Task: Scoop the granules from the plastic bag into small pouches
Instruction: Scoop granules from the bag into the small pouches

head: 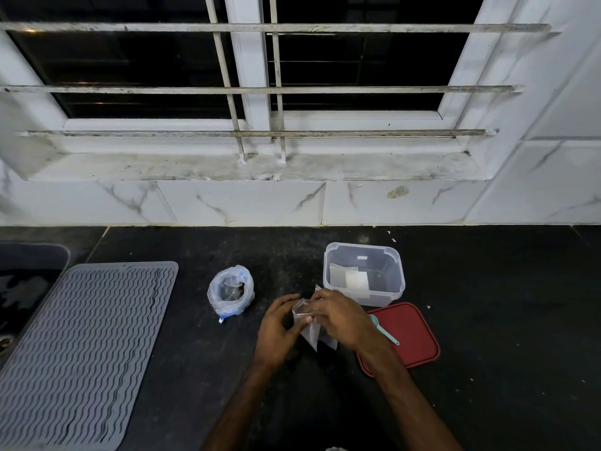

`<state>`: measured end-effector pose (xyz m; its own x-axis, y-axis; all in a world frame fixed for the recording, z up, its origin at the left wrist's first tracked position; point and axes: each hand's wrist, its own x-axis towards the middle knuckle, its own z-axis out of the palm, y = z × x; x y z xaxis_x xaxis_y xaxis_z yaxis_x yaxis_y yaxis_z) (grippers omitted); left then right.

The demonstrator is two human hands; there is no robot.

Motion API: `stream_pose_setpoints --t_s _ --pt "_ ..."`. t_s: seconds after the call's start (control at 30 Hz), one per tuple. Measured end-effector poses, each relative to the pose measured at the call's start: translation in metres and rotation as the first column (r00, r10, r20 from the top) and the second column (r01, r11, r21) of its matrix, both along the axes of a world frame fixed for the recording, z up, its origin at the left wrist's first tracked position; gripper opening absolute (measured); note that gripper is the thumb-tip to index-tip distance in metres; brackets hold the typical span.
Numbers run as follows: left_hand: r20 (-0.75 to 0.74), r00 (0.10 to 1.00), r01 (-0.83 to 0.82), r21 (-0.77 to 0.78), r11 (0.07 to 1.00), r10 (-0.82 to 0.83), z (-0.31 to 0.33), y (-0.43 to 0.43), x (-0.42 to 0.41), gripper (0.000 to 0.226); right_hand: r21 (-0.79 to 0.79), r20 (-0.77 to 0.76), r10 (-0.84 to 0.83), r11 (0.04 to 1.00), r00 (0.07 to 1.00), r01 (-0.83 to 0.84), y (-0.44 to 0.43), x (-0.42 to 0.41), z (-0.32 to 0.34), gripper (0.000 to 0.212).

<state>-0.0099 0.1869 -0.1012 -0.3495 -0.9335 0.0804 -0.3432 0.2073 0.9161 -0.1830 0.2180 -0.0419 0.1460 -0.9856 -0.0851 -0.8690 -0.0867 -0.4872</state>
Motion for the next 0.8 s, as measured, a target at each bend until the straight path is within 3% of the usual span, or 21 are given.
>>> stream_pose_setpoints --t_s 0.13,0.27,0.47,0.63,0.73,0.8 --pt "0.051 0.997 0.061 0.042 0.997 -0.063 -0.008 0.005 0.002 0.056 0.051 0.019 -0.024 0.998 1.0 0.023 -0.001 -0.005 -0.003 0.028" --pt "0.229 0.956 0.157 0.12 0.98 -0.181 -0.016 0.012 -0.003 0.078 0.028 0.009 0.02 0.999 1.0 -0.021 -0.001 -0.01 -0.008 0.019" --pt "0.433 0.884 0.159 0.071 0.985 -0.174 -0.021 0.012 -0.014 0.051 0.095 0.055 -0.056 0.994 0.997 0.051 0.004 -0.012 -0.013 0.03" --pt "0.473 0.873 0.12 0.032 0.992 -0.121 -0.027 0.013 -0.014 0.031 0.131 -0.084 -0.14 0.98 0.987 0.15 0.004 -0.015 -0.014 0.025" --pt "0.49 0.863 0.121 0.04 0.992 -0.125 -0.03 0.013 -0.015 0.031 0.158 -0.211 -0.107 0.977 0.972 0.142 -0.002 -0.014 -0.012 0.02" --pt "0.499 0.857 0.124 0.047 0.991 -0.131 -0.031 0.013 -0.015 0.035 0.193 -0.206 -0.076 0.974 0.976 0.117 -0.005 -0.013 -0.015 0.026"
